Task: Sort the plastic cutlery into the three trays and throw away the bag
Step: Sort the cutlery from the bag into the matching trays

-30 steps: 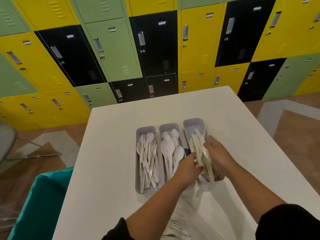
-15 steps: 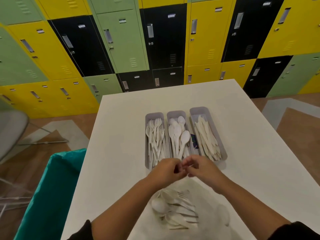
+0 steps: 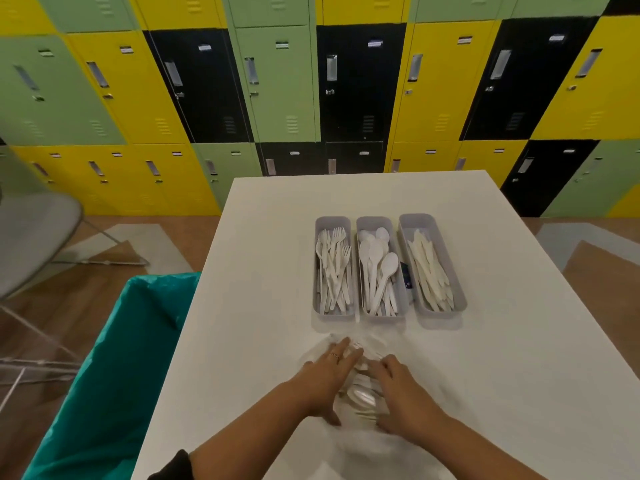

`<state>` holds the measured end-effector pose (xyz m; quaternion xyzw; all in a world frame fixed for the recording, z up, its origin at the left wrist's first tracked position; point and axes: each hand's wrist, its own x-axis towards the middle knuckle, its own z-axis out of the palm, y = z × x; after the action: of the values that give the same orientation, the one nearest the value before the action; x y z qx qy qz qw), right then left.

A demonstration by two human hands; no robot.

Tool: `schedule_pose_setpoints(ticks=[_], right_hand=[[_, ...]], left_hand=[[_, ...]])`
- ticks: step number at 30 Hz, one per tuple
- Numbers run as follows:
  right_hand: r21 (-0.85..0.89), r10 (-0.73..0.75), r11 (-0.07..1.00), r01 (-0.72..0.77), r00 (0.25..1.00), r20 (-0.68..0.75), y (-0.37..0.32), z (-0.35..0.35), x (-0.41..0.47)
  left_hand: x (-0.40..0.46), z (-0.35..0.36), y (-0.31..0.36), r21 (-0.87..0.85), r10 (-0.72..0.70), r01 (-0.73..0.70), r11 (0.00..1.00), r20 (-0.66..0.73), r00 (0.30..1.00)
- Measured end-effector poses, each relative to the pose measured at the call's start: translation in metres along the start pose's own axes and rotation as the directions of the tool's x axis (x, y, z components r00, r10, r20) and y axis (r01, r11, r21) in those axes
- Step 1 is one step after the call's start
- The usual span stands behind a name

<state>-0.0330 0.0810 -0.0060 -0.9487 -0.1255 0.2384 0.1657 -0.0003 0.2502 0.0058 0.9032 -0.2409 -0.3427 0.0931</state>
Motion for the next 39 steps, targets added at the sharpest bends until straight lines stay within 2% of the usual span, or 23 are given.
schedule_pose_setpoints(ticks=[4,10,19,26,31,36,39], right_hand=[[-0.159,-0.032,0.987,0.028,0.999,-0.021,-0.004,0.005,-0.005],[-0.233,-0.023,0.972,0.01,0.998,-0.055,-0.01,0.01,0.001],[-0.237,-0.026,0.971,0.014,0.999,-0.045,-0.006,0.013,0.003],[-0.235,0.042,0.971,-0.036,0.999,0.019,-0.011,0.012,0.005],[-0.134,0.02,0.991,-0.015,0.999,0.034,-0.001,0.009,0.007],[0.176,0.055,0.983,-0.052,0.998,-0.012,0.015,-0.012,0.008],[0.345,0.071,0.936,-0.075,0.997,0.023,0.018,-0.027,0.003]], left_hand=[[-0.005,0.008,0.003,-0.014,-0.04,0.04,0.999,-0.002,0.999],[-0.009,0.012,0.002,-0.007,-0.06,0.06,0.998,0.003,0.998],[-0.008,0.013,-0.007,-0.115,-0.058,0.054,0.992,-0.025,0.998],[-0.004,0.011,-0.015,-0.199,-0.052,0.043,0.979,-0.042,0.998],[-0.006,0.008,-0.017,-0.237,-0.041,0.02,0.971,-0.084,0.996],[-0.009,0.004,-0.019,-0.248,-0.042,0.018,0.968,-0.088,0.995],[-0.009,0.003,-0.02,-0.244,-0.055,0.037,0.969,-0.067,0.996]])
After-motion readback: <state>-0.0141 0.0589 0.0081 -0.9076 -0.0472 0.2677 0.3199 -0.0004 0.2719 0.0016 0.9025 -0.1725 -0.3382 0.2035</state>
